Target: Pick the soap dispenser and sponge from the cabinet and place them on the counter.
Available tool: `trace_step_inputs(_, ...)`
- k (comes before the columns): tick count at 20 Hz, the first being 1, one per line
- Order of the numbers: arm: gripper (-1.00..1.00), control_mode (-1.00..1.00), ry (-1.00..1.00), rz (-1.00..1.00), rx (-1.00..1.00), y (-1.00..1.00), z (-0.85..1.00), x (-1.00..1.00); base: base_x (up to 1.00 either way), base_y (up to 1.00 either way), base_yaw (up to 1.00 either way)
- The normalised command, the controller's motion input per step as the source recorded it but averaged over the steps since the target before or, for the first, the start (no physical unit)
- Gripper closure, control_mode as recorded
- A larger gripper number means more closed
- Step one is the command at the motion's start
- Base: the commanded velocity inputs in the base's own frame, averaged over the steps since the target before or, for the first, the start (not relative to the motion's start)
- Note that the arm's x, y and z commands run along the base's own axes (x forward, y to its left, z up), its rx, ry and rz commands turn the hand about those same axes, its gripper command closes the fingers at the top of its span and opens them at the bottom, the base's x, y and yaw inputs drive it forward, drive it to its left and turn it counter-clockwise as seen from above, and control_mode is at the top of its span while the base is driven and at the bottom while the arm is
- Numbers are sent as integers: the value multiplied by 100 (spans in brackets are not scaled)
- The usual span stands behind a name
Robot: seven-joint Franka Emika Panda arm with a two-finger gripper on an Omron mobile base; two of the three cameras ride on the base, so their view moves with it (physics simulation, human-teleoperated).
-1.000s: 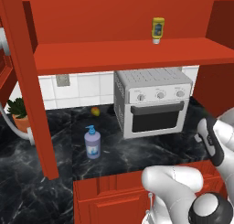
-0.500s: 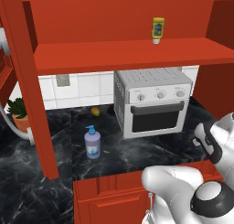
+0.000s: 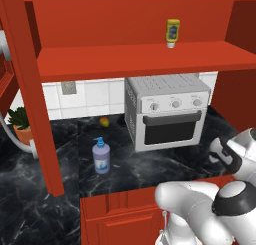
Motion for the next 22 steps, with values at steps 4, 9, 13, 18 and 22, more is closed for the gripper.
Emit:
trace_step_inputs(4, 100, -100, 0, 1, 0, -10, -21, 12, 0, 0, 0)
trace_step_inputs(9, 100, -100, 0, 1, 0, -6, -19, 21, 0, 0, 0)
trace_step_inputs(13, 100, -100, 0, 1, 0, -4, -16, 30, 0, 0, 0)
trace_step_inputs(18, 100, -100, 0, 1, 0, -8, -18, 25, 0, 0, 0)
trace_step_inputs(22, 100, -100, 0, 1, 0, -5, -25, 18, 0, 0, 0)
